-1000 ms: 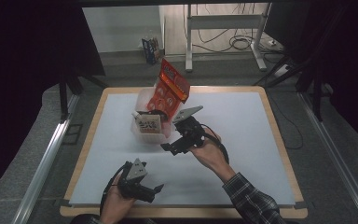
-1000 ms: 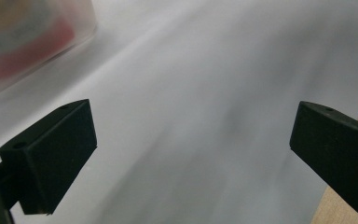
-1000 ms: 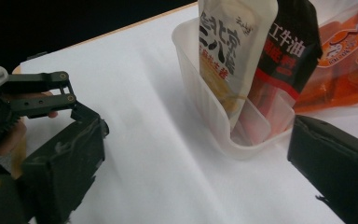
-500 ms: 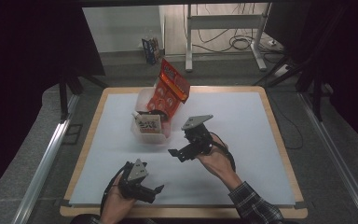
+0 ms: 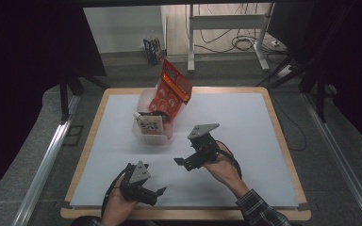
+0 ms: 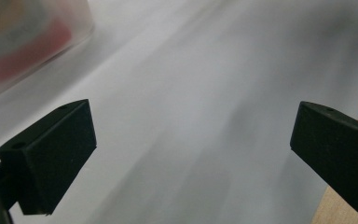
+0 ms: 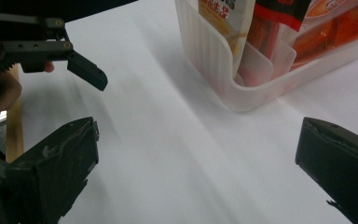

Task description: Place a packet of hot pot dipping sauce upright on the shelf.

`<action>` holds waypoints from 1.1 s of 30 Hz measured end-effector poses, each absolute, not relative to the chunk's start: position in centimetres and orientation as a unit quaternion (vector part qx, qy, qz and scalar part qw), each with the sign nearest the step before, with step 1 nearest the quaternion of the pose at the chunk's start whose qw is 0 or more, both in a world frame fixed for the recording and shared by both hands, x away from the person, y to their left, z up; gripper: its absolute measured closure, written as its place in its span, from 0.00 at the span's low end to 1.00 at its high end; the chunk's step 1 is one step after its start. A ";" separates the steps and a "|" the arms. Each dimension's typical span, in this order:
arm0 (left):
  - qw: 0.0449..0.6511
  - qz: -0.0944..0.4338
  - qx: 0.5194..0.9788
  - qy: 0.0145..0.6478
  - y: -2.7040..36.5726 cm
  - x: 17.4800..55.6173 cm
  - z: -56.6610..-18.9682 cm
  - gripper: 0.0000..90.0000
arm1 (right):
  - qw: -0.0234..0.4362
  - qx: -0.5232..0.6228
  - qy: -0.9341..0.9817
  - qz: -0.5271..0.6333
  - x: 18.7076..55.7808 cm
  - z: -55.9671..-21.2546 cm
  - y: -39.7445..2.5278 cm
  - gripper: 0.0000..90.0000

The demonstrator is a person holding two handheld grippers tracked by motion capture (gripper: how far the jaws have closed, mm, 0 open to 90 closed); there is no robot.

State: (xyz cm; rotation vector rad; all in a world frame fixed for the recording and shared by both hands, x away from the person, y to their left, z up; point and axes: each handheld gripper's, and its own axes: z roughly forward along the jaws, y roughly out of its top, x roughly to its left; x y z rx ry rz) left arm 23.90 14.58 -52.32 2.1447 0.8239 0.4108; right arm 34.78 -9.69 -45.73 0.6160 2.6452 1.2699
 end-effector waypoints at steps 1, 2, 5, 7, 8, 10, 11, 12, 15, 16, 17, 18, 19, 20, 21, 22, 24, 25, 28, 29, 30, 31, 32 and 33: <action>0.394 0.163 0.844 0.325 14.6 23.9 -52.3 0.00 | 0.074 0.204 0.881 0.421 34.7 -45.8 -9.8 0.00; 0.394 0.165 0.844 0.325 14.7 23.9 -52.3 0.00 | 0.075 0.203 0.881 0.420 34.6 -45.9 -9.9 0.00; 0.399 0.168 0.841 0.326 14.7 23.8 -52.2 0.00 | 0.081 0.203 0.883 0.416 34.2 -46.0 -10.2 0.00; 0.399 0.172 0.839 0.326 14.7 23.7 -52.2 0.00 | 0.083 0.203 0.883 0.414 33.9 -46.1 -10.5 0.00; 0.399 0.173 0.840 0.326 14.7 23.7 -52.2 0.00 | 0.085 0.203 0.884 0.413 33.8 -46.2 -10.6 0.00; 0.400 0.172 0.840 0.325 14.7 23.7 -52.2 0.00 | 0.088 0.203 0.883 0.414 33.6 -46.2 -11.0 0.00; 0.401 0.172 0.839 0.326 14.7 23.7 -52.2 0.00 | 0.088 0.205 0.883 0.413 33.5 -46.1 -11.2 0.00; 0.402 0.173 0.838 0.326 14.7 23.7 -52.2 0.00 | 0.089 0.205 0.882 0.414 33.4 -46.1 -11.4 0.00; 0.405 0.177 0.835 0.328 14.8 23.7 -52.1 0.00 | 0.095 0.210 0.881 0.414 33.3 -46.0 -12.0 0.00; 0.407 0.177 0.833 0.330 14.9 23.7 -52.1 0.00 | 0.096 0.211 0.880 0.415 33.2 -45.9 -12.2 0.00; 0.408 0.177 0.832 0.331 14.9 23.7 -52.1 0.00 | 0.096 0.214 0.879 0.416 33.2 -45.9 -12.4 0.00; 0.408 0.178 0.832 0.332 14.9 23.7 -52.1 0.00 | 0.097 0.216 0.878 0.416 33.1 -45.8 -12.6 0.00; 0.408 0.179 0.831 0.332 14.9 23.7 -52.1 0.00 | 0.098 0.217 0.878 0.416 33.0 -45.8 -12.8 0.00; 0.408 0.180 0.831 0.331 14.9 23.7 -52.1 0.00 | 0.099 0.218 0.877 0.416 32.9 -45.7 -13.0 0.00; 0.409 0.180 0.832 0.330 14.9 23.7 -52.1 0.00 | 0.100 0.219 0.876 0.417 32.9 -45.7 -13.2 0.00; 0.408 0.181 0.832 0.329 14.9 23.7 -52.2 0.00 | 0.100 0.222 0.875 0.418 32.8 -45.6 -13.3 0.00; 0.407 0.185 0.833 0.327 14.9 23.7 -52.2 0.00 | 0.101 0.224 0.874 0.420 32.6 -45.5 -13.7 0.00; 0.407 0.185 0.833 0.327 14.9 23.7 -52.2 0.00 | 0.103 0.224 0.873 0.420 32.5 -45.4 -13.8 0.00; 0.404 0.188 0.835 0.323 14.9 23.7 -52.2 0.00 | 0.105 0.227 0.872 0.421 32.2 -45.2 -14.2 0.00; 0.405 0.187 0.835 0.324 14.9 23.7 -52.1 0.00 | 0.107 0.227 0.872 0.421 32.1 -45.2 -14.4 0.00; 0.407 0.186 0.833 0.324 14.9 23.7 -52.1 0.00 | 0.108 0.228 0.872 0.420 32.0 -45.1 -14.5 0.00; 0.407 0.186 0.833 0.324 14.9 23.7 -52.1 0.00 | 0.108 0.229 0.871 0.421 31.9 -45.1 -14.6 0.00; 0.408 0.186 0.833 0.325 14.9 23.7 -52.1 0.00 | 0.109 0.230 0.871 0.420 31.8 -45.1 -14.8 0.00; 0.409 0.185 0.832 0.325 14.9 23.7 -52.1 0.00 | 0.110 0.231 0.871 0.420 31.7 -45.1 -14.9 0.00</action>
